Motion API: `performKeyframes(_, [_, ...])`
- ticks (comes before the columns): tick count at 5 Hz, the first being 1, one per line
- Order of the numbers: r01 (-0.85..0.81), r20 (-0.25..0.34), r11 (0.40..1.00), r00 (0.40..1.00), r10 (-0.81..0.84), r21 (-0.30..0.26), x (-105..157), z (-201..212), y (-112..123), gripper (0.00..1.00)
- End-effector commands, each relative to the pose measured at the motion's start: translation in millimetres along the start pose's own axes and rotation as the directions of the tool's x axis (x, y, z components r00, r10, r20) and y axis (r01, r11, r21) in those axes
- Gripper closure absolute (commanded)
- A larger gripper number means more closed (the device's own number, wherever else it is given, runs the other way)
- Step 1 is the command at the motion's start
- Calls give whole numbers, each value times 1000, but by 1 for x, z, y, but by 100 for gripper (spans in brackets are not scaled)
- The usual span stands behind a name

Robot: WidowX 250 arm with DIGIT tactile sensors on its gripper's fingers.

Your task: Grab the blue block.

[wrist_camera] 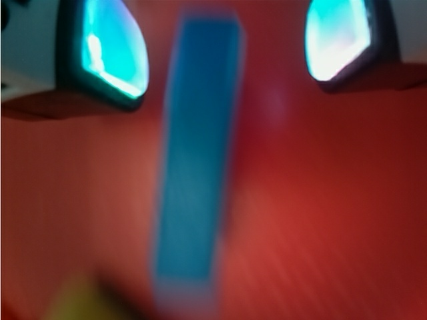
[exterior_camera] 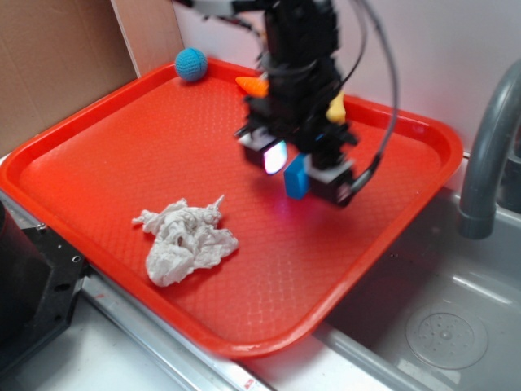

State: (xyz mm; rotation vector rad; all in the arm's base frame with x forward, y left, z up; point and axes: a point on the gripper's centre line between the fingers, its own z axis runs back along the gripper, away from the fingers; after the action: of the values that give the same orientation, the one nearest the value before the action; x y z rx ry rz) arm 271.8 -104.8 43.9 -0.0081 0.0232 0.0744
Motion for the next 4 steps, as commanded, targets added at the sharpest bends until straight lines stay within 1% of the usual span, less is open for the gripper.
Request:
performKeyframes(1, [-52,21,998,998,51,27,22,14,13,0])
performKeyframes(2, [-59,8,998,998,58,34,19,11,15,0])
performKeyframes(4, [-62,-41,997,997,63,37,12,-4,16,0])
